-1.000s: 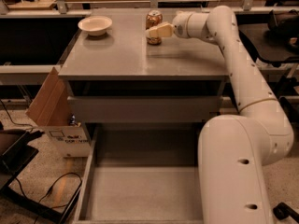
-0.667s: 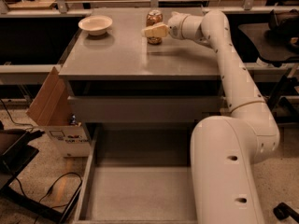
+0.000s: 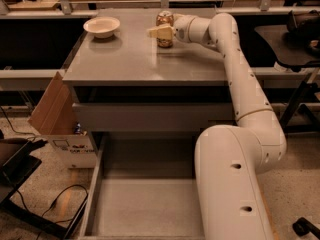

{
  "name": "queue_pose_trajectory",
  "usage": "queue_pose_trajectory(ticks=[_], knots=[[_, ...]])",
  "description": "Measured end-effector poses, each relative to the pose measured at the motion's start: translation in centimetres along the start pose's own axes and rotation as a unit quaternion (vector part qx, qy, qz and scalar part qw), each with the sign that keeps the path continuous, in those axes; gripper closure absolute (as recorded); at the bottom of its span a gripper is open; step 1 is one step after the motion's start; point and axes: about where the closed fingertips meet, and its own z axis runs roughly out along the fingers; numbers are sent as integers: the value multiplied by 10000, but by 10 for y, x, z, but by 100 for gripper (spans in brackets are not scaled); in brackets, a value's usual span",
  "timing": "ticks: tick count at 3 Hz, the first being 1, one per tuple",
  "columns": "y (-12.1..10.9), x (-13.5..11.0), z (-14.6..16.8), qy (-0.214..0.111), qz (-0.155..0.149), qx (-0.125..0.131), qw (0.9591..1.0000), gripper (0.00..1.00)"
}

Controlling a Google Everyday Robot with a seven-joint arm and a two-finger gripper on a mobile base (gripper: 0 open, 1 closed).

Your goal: Place orange can into middle drawer

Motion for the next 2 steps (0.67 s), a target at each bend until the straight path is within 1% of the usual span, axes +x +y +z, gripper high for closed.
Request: queue_pose_trajectory(ticks=[2], knots=[[4, 3, 6, 16, 13, -41, 10000, 64]])
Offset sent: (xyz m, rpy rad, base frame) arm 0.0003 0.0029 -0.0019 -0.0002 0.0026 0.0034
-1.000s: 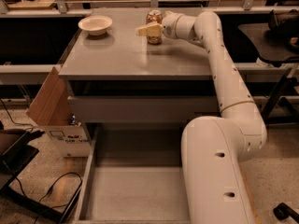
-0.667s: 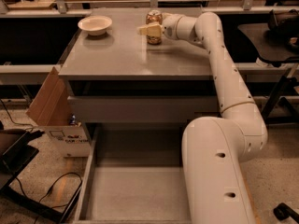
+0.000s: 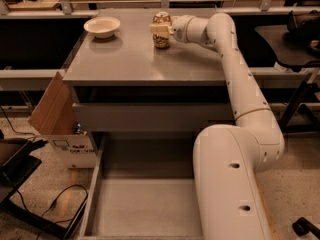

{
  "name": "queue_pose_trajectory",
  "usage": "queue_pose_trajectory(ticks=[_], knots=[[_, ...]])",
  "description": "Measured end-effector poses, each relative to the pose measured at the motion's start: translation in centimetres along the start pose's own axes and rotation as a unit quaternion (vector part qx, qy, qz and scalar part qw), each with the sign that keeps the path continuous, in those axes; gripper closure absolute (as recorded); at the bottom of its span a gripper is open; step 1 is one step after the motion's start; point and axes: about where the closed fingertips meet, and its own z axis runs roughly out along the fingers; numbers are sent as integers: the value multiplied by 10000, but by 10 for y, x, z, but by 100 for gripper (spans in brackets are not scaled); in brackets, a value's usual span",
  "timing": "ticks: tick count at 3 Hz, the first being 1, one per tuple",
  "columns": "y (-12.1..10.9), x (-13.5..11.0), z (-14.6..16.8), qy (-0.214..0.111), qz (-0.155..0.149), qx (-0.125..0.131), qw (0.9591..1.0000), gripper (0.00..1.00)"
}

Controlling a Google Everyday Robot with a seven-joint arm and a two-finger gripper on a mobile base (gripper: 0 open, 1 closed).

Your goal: Place orange can into middle drawer

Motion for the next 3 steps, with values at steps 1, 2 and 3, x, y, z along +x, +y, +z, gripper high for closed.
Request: queue_pose_trajectory(ticks=[1, 2, 3], knots=[[2, 1, 3, 7, 6, -23, 10000, 87], [5, 2, 6, 18, 3, -47, 10000, 100], [27, -25, 9, 25, -216, -255, 9994, 100]])
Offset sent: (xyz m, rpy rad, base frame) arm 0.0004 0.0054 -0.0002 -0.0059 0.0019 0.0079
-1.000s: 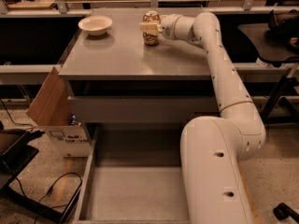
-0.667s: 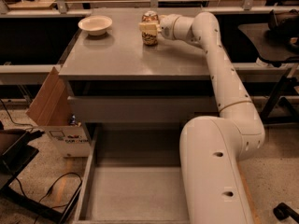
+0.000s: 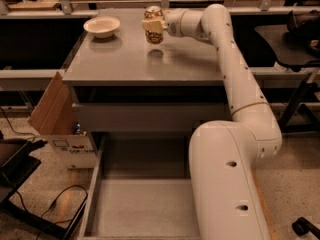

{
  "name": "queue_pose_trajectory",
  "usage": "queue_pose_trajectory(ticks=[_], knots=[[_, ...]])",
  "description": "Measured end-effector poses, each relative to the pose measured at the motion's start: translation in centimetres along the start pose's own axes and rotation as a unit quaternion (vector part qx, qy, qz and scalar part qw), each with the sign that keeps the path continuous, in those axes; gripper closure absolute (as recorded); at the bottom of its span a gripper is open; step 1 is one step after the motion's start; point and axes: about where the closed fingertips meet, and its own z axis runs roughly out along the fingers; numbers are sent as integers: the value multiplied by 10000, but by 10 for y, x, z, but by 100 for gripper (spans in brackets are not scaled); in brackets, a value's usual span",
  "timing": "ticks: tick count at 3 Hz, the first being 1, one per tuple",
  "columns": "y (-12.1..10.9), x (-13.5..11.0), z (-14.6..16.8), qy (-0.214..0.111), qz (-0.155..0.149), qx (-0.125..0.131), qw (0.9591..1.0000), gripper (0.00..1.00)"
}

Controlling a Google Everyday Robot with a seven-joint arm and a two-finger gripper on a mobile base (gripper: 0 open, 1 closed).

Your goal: Place orange can into middle drawer

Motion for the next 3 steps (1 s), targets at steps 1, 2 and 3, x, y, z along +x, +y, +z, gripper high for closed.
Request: queue_pose_trajectory(ticks=[1, 2, 3], knots=[[24, -41, -16, -54, -212, -235, 9995, 100], [63, -87, -52, -120, -428, -523, 9976, 100], [94, -125, -117, -108, -602, -587, 9964, 100]])
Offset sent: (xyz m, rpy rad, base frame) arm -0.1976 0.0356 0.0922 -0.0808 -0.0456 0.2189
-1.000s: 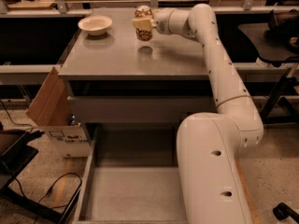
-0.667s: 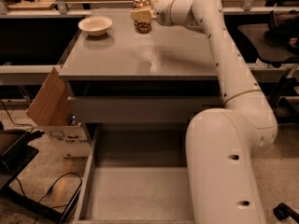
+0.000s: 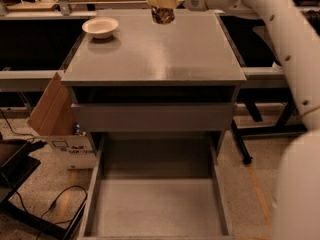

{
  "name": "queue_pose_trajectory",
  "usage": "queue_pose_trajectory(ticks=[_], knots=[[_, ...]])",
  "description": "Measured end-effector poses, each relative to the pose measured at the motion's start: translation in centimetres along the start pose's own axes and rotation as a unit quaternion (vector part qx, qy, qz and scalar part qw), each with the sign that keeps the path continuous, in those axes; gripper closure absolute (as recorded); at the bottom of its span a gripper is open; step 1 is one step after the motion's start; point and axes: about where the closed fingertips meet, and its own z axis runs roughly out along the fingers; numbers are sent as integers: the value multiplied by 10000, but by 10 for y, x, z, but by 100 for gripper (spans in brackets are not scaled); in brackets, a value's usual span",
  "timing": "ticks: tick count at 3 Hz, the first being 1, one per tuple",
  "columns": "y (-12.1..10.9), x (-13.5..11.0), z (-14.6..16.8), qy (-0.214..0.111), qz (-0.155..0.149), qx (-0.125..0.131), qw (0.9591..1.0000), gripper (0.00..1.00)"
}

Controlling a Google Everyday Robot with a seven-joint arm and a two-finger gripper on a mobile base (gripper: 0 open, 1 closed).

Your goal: Place orange can into middle drawer

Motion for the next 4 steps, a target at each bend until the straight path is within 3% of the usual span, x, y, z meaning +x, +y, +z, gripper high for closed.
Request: queue_pose_trajectory(ticks=[1, 2, 3, 4], knots=[[48, 11, -57, 315, -110, -341, 9989, 100], [102, 76, -114, 592, 101, -732, 9955, 100], [126, 148, -168, 687, 480, -616, 9946, 100], [126, 148, -168, 687, 480, -616, 9946, 100]])
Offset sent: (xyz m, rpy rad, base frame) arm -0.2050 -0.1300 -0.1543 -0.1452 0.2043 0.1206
